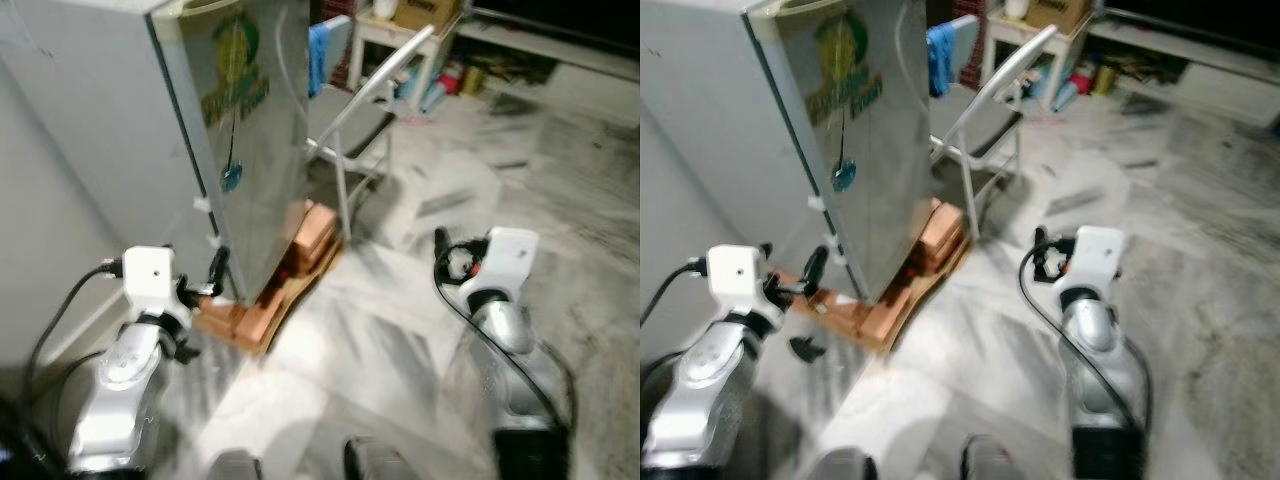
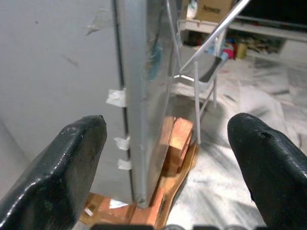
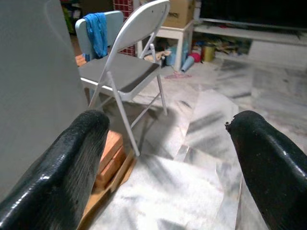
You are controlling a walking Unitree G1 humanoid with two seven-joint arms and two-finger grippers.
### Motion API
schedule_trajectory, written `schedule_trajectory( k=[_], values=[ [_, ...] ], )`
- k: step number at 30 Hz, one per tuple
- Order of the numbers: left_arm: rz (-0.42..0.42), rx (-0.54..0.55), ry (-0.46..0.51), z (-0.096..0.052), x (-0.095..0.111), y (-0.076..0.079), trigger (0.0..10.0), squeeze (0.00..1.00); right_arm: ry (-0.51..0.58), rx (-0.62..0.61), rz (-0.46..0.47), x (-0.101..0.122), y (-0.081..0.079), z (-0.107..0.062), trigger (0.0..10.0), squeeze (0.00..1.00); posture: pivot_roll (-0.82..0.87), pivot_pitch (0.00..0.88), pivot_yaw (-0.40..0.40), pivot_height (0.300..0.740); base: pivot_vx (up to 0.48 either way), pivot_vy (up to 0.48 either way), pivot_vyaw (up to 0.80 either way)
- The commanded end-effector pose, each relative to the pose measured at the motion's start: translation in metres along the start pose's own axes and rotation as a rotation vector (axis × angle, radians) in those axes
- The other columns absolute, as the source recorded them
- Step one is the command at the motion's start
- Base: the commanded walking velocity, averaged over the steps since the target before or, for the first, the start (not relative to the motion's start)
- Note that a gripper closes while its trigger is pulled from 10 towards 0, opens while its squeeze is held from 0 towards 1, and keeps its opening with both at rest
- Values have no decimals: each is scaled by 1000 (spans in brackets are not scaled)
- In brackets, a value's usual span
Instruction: Restocking fridge
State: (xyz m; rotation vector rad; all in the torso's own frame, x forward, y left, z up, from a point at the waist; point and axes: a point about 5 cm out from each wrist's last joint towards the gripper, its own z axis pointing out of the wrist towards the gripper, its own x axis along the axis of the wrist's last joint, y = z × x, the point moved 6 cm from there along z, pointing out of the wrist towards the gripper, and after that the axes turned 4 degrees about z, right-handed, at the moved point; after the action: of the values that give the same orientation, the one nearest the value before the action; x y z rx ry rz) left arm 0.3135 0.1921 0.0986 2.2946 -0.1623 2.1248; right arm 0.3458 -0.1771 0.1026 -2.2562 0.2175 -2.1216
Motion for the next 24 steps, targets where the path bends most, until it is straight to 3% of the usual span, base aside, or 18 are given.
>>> schedule_trajectory(
  k=[1, 6, 9, 15, 24],
  values=[
    [8, -18, 26, 1, 7, 8, 10000, 0, 10, -19, -17, 4, 8, 0, 10000, 0, 5, 85, -22, 740, 240, 416, -800],
    [23, -31, 23, 0, 5, 13, 10000, 0, 10, -18, -19, 5, 9, 0, 10000, 0, 7, 86, -21, 740, 284, 387, -800],
    [20, -36, 17, 0, 4, 13, 10000, 0, 45, 21, -79, 11, 1, 1, 10000, 0, 7, 86, -21, 740, 304, 372, -785],
    [12, -23, 13, 2, 5, 11, 10000, 0, 34, 24, -63, 8, -3, 0, 10000, 0, 14, 87, -23, 740, 304, 372, -573],
    [26, -31, 19, 3, 6, 15, 10000, 0, 36, 22, -72, 9, -1, 4, 10000, 0, 17, 109, -31, 740, 295, 380, 0]
  ],
)
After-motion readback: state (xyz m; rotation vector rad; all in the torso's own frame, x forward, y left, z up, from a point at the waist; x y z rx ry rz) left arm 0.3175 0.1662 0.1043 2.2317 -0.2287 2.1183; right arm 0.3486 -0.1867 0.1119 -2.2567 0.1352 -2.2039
